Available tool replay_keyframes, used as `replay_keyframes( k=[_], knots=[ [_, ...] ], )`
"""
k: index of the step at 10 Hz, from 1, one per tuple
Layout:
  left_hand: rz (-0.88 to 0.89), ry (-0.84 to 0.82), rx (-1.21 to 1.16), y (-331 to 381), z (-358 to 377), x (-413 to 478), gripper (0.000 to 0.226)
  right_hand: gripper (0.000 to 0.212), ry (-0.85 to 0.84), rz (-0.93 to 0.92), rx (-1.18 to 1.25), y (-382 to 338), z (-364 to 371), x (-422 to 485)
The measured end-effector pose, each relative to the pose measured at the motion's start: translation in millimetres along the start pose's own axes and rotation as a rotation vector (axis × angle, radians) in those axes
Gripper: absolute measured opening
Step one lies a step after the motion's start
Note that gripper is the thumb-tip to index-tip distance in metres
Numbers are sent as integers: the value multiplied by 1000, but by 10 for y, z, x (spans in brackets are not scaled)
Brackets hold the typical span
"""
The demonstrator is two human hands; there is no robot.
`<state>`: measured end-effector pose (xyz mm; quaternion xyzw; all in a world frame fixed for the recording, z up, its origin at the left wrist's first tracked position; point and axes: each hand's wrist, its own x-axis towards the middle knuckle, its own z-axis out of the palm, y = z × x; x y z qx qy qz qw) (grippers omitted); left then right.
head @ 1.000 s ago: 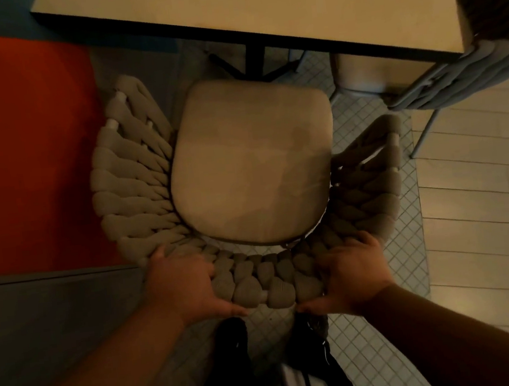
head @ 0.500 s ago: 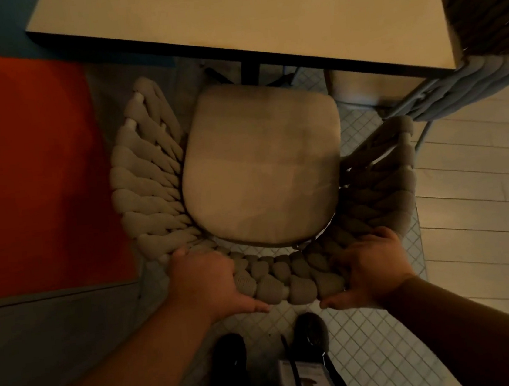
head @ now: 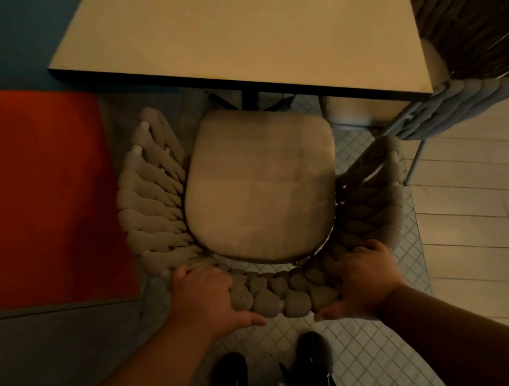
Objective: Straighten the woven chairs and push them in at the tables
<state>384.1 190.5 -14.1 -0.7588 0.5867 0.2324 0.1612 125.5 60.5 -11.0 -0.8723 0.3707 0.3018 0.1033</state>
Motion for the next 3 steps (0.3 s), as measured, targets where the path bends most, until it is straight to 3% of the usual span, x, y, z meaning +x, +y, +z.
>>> replay_keyframes(
  k=[1, 2, 3],
  knots=[
    [0, -79, -160, -75, -78, -186, 145, 125, -155, 2, 31, -34, -140, 2],
    [-149, 11, -329, -404, -333, -469, 150, 126, -178, 3, 131, -152, -483, 27],
    [-349, 104, -347, -917, -678, -887, 148, 117, -68, -63, 155, -416, -1021, -31]
  ],
)
